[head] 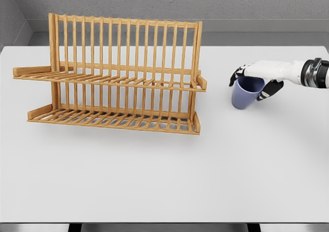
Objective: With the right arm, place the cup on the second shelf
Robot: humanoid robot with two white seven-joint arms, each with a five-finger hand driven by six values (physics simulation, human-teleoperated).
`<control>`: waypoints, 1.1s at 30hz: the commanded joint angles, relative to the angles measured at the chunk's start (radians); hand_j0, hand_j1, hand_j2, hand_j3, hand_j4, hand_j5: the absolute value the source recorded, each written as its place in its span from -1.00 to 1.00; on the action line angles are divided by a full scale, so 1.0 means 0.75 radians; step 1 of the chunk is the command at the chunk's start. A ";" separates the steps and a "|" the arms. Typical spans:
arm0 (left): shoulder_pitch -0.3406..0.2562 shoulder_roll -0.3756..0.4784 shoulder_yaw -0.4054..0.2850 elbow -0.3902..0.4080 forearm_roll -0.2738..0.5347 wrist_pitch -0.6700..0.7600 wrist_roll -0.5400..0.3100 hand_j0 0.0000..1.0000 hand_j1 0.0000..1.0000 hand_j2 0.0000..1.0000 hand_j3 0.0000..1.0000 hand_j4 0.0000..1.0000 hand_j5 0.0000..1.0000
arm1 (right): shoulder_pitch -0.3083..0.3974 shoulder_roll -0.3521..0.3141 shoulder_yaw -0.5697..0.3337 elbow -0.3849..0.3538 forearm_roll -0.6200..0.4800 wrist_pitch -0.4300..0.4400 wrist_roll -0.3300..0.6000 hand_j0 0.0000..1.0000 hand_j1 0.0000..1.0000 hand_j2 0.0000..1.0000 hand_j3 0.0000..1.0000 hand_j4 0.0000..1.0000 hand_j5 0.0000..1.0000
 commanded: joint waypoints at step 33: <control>0.000 0.000 0.000 0.000 0.000 0.000 -0.001 1.00 1.00 1.00 1.00 1.00 1.00 | -0.070 -0.113 -0.197 -0.181 -0.003 -0.006 0.000 0.25 0.25 0.25 0.25 0.25 0.25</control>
